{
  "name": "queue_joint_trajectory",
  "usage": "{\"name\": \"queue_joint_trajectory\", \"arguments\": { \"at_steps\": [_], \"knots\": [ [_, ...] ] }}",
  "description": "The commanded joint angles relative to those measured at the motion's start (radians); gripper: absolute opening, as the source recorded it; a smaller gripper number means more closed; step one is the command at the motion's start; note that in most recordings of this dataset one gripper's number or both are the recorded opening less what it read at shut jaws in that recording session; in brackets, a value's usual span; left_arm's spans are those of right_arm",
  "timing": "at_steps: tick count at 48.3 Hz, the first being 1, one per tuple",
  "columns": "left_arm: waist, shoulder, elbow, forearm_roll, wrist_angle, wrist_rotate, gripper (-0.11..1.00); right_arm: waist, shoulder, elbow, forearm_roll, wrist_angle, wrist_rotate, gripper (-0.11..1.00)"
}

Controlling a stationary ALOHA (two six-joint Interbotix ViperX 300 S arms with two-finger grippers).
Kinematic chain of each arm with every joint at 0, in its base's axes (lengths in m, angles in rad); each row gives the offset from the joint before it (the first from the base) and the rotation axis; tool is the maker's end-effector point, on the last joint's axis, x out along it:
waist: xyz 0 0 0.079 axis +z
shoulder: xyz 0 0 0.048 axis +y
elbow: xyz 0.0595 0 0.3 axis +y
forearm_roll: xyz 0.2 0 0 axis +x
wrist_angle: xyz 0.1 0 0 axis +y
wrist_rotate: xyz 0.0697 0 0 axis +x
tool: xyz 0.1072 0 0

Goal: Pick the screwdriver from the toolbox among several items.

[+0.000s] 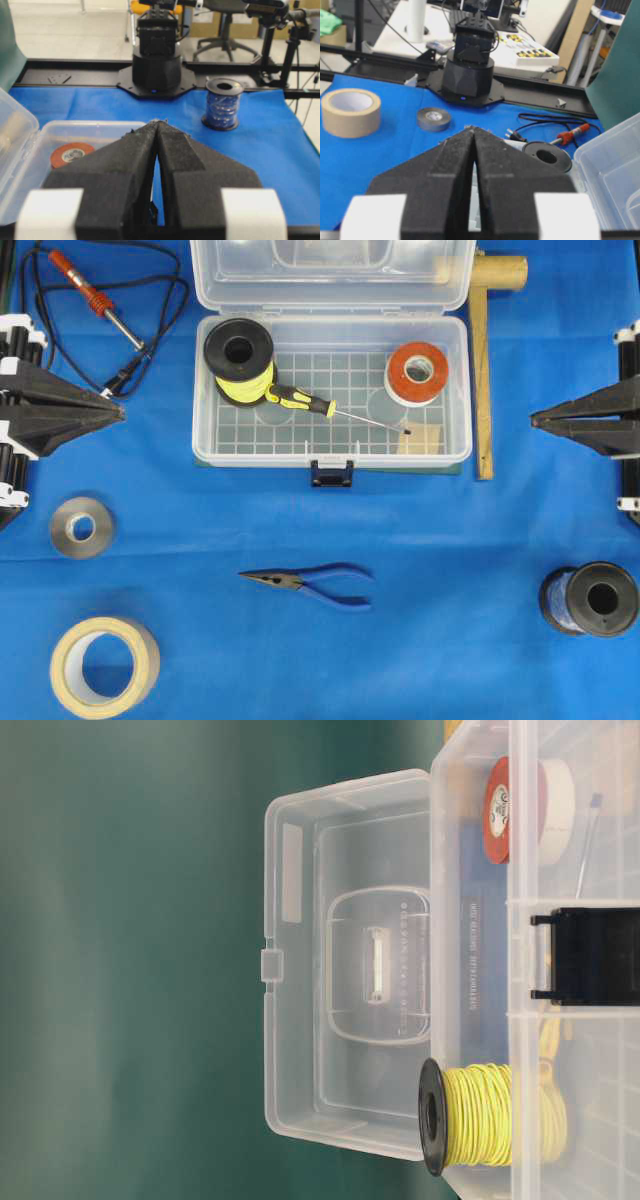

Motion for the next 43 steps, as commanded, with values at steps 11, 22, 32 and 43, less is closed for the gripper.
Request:
{"name": "queue_joint_trajectory", "arguments": {
  "at_steps": [11,22,32,43],
  "knots": [
    [-0.017,0.012,-0.017,-0.028,0.008,-0.003,0.00,-0.049,0.106,-0.176,0.031,0.147,0.031,0.00],
    [-0.017,0.014,-0.017,-0.028,0.012,-0.003,0.00,-0.124,0.311,-0.403,0.031,0.387,0.083,0.00],
    [-0.017,0.014,-0.017,-0.029,0.014,0.003,0.00,-0.176,0.549,-0.604,0.031,0.581,0.095,0.01],
    [-0.017,0.014,-0.015,-0.029,0.015,0.002,0.00,-0.209,0.833,-0.839,0.023,0.804,0.095,0.57]
  ]
}}
